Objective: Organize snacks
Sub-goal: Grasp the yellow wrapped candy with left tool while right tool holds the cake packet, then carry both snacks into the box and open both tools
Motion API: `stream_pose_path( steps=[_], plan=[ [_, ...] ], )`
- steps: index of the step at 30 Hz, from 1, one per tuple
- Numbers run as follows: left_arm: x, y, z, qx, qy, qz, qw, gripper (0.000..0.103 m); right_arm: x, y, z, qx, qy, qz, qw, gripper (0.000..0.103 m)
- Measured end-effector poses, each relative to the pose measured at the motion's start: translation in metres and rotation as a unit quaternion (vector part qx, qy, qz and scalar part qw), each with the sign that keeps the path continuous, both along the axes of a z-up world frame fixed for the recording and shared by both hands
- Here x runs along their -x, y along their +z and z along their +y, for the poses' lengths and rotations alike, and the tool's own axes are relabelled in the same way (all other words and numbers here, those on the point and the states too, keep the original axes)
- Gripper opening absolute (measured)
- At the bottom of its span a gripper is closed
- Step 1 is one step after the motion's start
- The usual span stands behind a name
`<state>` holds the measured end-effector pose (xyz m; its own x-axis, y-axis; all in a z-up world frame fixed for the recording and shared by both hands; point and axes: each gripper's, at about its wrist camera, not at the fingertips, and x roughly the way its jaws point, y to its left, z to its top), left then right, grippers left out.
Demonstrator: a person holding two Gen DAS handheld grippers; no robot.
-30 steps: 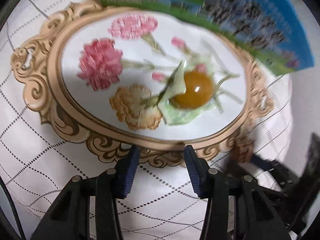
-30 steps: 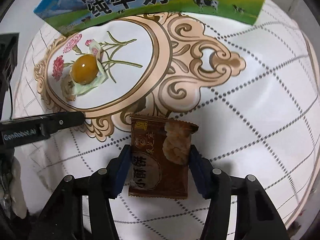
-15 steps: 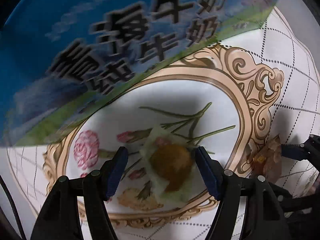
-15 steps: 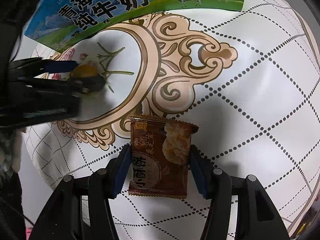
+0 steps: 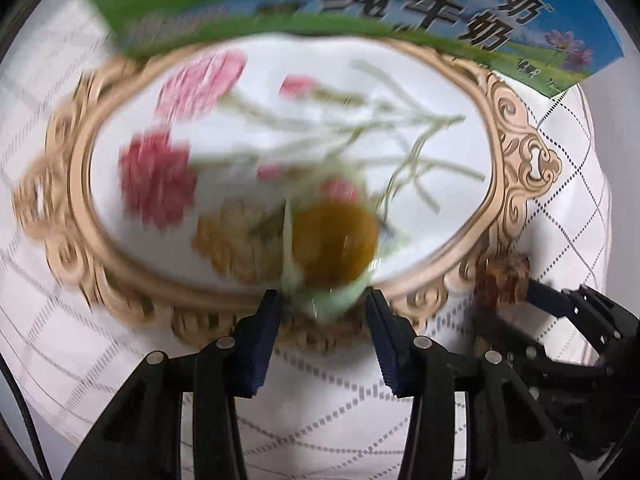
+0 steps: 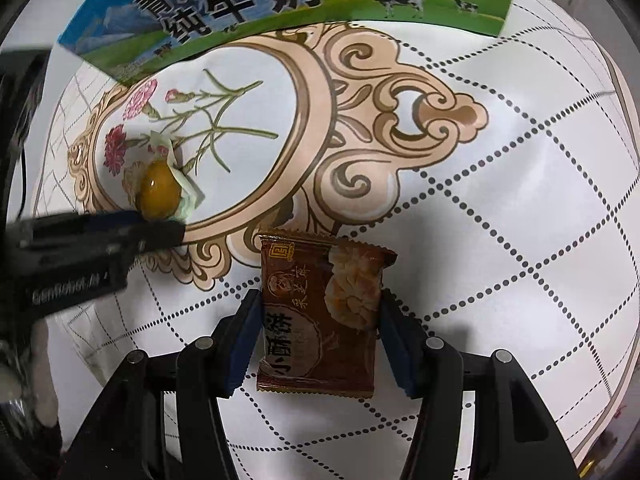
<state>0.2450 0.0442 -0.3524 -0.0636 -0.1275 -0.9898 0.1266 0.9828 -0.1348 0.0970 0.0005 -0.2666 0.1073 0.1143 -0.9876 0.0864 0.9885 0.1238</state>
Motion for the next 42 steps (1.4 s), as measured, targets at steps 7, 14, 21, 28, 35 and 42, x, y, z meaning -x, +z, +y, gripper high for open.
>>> stream_pose_path(
  steps=[7, 14, 21, 28, 35, 42],
  plan=[
    [0.005, 0.027, 0.020, 0.023, 0.009, -0.028, 0.9993, 0.049, 0.001, -0.002, 0.001, -0.008, 0.001, 0.004, 1.000, 0.060],
    [-0.027, 0.057, 0.006, -0.018, -0.053, -0.072, 0.9958, 0.069, 0.000, -0.004, 0.000, -0.013, -0.004, 0.007, 1.000, 0.060],
    [-0.027, 0.012, -0.024, -0.049, -0.110, -0.052, 0.9913, 0.055, -0.003, -0.006, -0.003, -0.011, -0.007, 0.009, 1.000, 0.060],
    [-0.013, 0.041, -0.022, -0.043, -0.075, -0.060, 0.9944, 0.042, 0.000, -0.003, 0.003, 0.006, -0.006, -0.010, 1.000, 0.058],
    [0.017, 0.067, 0.018, 0.000, -0.024, -0.056, 0.9982, 0.041, 0.003, 0.015, 0.000, -0.026, -0.020, -0.033, 0.999, 0.058],
    [0.036, 0.132, 0.029, 0.046, -0.004, -0.080, 0.9957, 0.041, -0.005, 0.062, -0.005, -0.063, -0.020, -0.074, 0.995, 0.058]
  ],
)
